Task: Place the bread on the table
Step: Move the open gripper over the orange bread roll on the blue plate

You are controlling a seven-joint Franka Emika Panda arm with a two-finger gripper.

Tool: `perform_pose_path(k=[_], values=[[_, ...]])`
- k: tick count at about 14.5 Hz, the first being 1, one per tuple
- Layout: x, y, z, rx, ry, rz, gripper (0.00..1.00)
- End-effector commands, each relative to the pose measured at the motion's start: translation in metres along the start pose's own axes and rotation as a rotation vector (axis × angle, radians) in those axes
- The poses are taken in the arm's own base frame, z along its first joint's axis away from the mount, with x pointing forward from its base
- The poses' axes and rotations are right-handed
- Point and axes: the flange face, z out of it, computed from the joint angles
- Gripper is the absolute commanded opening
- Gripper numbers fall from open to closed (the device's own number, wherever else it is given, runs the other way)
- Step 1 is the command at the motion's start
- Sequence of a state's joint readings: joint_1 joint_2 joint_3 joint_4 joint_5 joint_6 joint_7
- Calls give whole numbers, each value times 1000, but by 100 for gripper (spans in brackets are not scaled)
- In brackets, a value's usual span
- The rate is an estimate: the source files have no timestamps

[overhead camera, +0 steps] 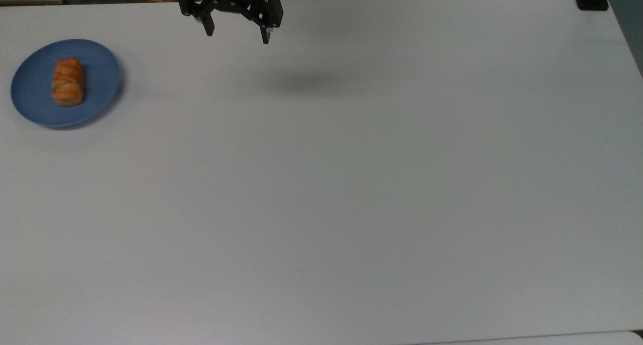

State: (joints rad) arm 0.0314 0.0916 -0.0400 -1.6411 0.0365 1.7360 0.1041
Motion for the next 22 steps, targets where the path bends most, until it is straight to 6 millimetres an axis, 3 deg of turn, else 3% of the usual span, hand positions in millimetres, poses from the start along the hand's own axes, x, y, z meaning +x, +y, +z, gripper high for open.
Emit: perform_pose_path(k=[1,8,10,15,18,22], values=[[-6,2,-7,-38,-5,0,100],[-6,1,-7,-38,-5,-7,100],[-3,14,-23,-36,25,7,100],[0,101,-35,-47,44,-17,100],[-7,166,-37,-55,44,-35,100],[-22,260,-19,-82,2,-91,100]])
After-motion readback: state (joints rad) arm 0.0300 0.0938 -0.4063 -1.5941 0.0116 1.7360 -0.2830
